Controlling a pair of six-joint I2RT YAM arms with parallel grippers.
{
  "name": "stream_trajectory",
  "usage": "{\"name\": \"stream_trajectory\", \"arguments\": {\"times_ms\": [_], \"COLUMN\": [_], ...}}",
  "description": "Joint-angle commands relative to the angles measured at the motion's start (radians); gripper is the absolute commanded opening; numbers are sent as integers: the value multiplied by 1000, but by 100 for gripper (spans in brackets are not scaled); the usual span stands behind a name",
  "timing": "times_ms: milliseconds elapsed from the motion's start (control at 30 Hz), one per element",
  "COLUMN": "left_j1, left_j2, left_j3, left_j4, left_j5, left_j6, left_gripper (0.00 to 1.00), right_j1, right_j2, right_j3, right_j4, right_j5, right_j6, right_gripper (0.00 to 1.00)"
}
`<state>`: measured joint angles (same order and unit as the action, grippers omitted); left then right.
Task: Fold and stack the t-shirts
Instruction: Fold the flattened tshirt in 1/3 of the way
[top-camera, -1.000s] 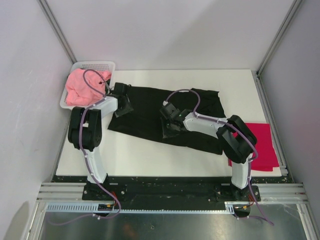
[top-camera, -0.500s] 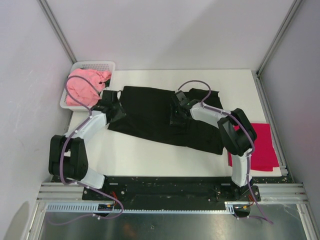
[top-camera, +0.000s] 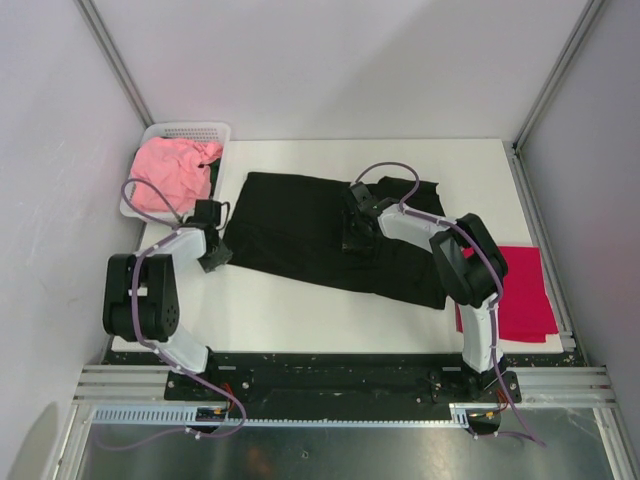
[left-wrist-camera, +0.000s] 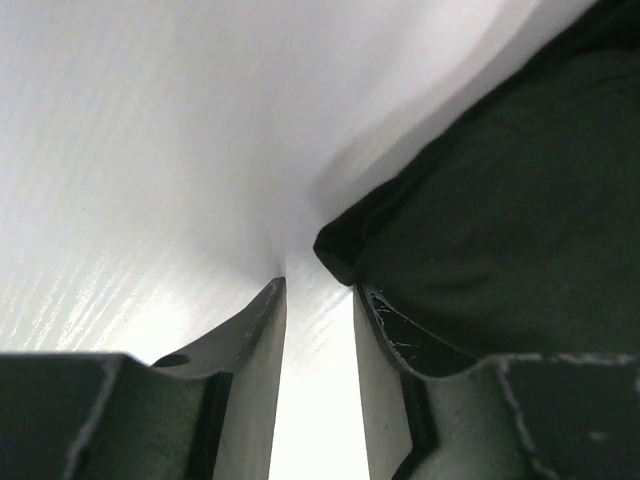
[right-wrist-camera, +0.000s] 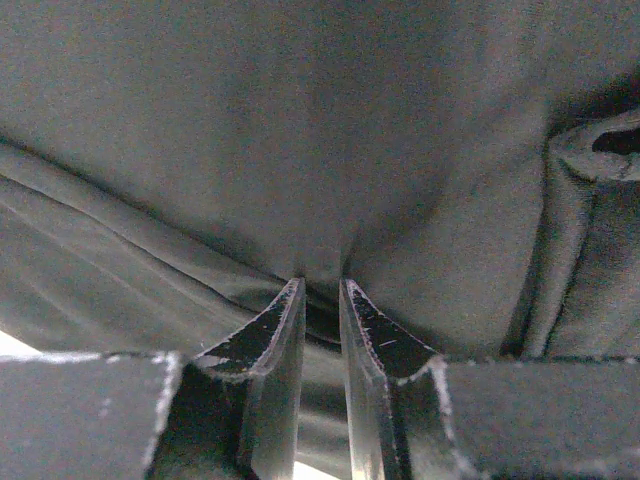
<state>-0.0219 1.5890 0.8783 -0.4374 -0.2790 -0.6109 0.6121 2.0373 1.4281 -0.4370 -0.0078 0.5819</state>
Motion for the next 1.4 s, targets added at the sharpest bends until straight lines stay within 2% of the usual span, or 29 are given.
{"name": "stream_trajectory", "arguments": {"times_ms": [0, 400, 600, 833, 1133, 1367], "left_j1": [32, 46, 44, 43, 42, 43], "left_j2": [20, -200, -137, -34, 10, 54], "left_j3": [26, -39, -9, 54, 59, 55], "left_j4": [-20, -21, 5, 45, 101, 107], "left_j5": [-75, -19, -11, -6, 5, -17], "left_j6": [-25, 8, 22, 44, 52, 51], "left_gripper": [38, 50, 56, 56, 56, 52], "right_j1": [-6, -11, -38, -48, -53, -126], "right_j2": [-41, -205, -344, -512, -701, -810], "right_j3": [32, -8, -129, -297, -527, -686], "right_j4": [-26, -90, -94, -92, -114, -137], "right_j5": [42, 91, 91, 84, 97, 86], "right_j6": [-30, -33, -3, 36, 118, 195], "right_gripper": [25, 25, 25, 25, 26, 26]}}
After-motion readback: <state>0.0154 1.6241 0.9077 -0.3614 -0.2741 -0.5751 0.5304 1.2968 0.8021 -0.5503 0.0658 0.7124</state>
